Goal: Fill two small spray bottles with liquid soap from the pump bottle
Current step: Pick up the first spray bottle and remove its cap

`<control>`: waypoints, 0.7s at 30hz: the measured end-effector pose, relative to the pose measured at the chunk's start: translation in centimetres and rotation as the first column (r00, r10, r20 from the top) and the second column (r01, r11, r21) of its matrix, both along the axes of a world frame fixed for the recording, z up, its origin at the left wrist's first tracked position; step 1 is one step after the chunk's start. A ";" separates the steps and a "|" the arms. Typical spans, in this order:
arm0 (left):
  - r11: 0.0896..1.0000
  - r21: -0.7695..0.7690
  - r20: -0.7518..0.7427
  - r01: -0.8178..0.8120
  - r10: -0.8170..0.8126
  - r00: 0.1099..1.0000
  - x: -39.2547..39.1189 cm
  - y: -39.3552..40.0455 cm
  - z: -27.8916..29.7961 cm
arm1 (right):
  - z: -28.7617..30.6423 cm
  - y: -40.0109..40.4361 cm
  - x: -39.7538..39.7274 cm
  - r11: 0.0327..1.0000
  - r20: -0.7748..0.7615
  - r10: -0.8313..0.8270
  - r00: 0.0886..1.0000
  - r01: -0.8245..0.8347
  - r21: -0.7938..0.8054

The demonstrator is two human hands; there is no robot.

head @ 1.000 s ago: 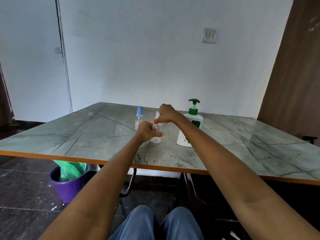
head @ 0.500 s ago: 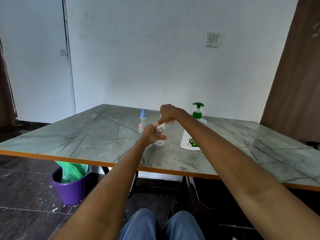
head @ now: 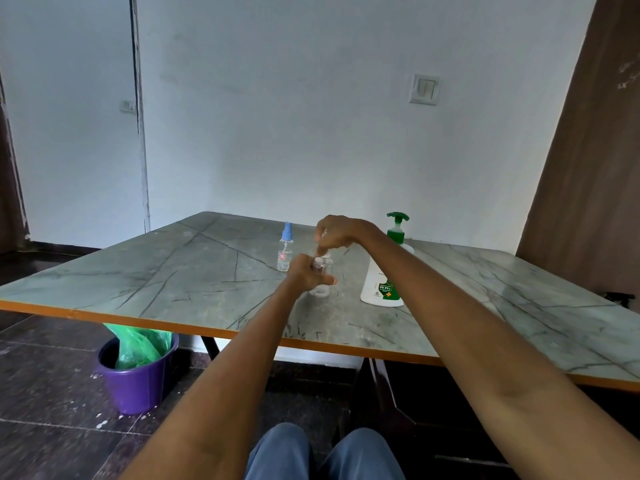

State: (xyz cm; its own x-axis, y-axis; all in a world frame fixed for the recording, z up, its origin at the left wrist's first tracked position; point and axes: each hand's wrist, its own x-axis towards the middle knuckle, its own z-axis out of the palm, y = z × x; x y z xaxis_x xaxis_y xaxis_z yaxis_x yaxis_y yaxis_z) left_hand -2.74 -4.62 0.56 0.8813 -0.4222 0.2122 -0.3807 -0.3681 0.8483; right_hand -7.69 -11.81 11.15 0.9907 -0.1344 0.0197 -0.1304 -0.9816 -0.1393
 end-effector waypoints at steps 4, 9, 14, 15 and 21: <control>1.000 -0.007 0.008 0.002 -0.002 1.000 0.0 -0.1 0.0 | -0.6 -0.1 0.3 0.997 0.006 -0.033 0.999 0.034 -0.069; 1.000 -0.001 0.003 -0.010 0.010 1.000 0.2 -0.1 -0.2 | 0.1 0.3 -0.1 0.998 -0.016 0.014 1.000 -0.015 -0.069; 1.000 0.003 -0.006 -0.016 0.016 1.000 -0.1 -0.1 -0.1 | -0.5 -0.3 0.2 0.997 0.039 -0.021 0.999 0.025 -0.080; 1.000 0.002 -0.010 -0.009 0.009 1.000 -0.1 -0.1 0.0 | -0.4 -0.2 0.2 0.998 0.010 0.002 1.000 -0.001 -0.061; 1.000 -0.013 -0.002 0.002 -0.002 1.000 -0.4 0.1 0.0 | -0.7 0.0 -0.2 0.999 0.100 -0.023 0.995 0.028 -0.043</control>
State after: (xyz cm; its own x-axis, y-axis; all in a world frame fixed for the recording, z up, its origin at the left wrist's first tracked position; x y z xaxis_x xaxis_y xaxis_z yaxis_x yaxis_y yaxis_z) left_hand -3.12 -4.50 0.57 0.8809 -0.4211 0.2160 -0.3797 -0.3565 0.8537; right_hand -7.89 -11.77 10.43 0.9798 -0.1565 0.1247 -0.1432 -0.9836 -0.1095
